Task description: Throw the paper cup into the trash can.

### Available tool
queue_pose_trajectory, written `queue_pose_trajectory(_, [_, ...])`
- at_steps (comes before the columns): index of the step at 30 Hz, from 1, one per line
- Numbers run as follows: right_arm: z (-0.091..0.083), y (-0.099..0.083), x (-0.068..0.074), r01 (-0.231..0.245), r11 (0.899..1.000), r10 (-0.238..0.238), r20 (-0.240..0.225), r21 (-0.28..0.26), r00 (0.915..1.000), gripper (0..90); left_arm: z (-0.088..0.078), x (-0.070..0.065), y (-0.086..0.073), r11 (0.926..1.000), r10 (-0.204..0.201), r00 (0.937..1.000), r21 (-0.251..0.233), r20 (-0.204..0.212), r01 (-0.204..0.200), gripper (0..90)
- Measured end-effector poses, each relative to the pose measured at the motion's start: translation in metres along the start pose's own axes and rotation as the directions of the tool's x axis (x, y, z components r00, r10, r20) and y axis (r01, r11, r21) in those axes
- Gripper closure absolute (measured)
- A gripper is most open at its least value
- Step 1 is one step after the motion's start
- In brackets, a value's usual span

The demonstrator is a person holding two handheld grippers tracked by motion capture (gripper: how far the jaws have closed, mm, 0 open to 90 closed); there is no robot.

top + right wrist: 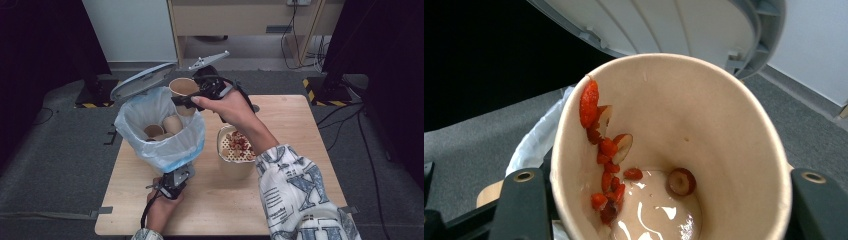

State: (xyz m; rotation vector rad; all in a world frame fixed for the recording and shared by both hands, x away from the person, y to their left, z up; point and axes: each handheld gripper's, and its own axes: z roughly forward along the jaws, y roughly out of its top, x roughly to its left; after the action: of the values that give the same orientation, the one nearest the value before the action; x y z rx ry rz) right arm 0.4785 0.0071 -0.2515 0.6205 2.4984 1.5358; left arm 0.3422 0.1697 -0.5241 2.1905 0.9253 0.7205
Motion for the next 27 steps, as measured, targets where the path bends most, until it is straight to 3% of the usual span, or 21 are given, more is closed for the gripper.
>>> queue_pose_trajectory(12, [0.023, 0.006, 0.013, 0.017, 1.000, -0.017, -0.016, -0.005, 0.9997, 35.0, 0.000, 0.000, 0.000, 1.0000, -0.001, 1.0000, 0.000, 0.003, 0.001, 89.3])
queue_pose_trajectory(27, [0.066, 0.005, 0.029, 0.053, 0.997, -0.051, -0.028, 0.061, 0.9983, 32.8, 0.000, 0.001, 0.000, 1.0000, 0.002, 1.0000, 0.003, 0.006, -0.002, 89.3])
